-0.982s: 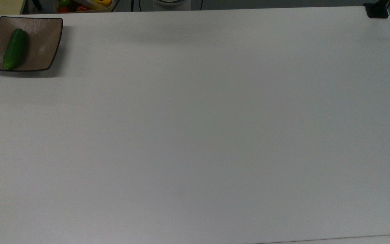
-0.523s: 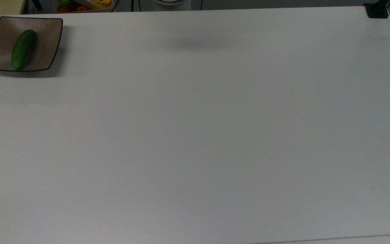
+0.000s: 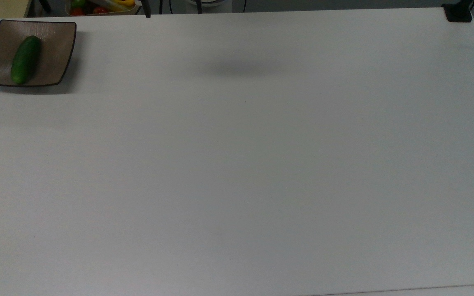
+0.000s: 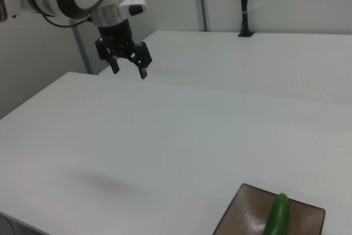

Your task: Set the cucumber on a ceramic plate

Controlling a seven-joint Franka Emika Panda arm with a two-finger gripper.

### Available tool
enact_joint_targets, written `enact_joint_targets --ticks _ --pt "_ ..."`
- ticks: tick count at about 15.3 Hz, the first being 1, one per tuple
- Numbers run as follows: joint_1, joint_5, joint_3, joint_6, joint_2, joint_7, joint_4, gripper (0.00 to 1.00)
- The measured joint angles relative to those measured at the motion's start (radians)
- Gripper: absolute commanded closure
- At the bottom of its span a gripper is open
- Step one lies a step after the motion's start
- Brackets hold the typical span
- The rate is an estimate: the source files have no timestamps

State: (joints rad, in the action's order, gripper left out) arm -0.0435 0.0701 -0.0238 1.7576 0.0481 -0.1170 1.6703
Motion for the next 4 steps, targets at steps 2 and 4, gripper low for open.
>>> enact_joint_targets --ticks 2,4 --pt "0.002 0.0 0.0 0.008 -0.007 -0.002 -0.001 0.0" --pt "0.005 0.0 0.0 0.008 -0.007 -0.002 -0.002 0.0"
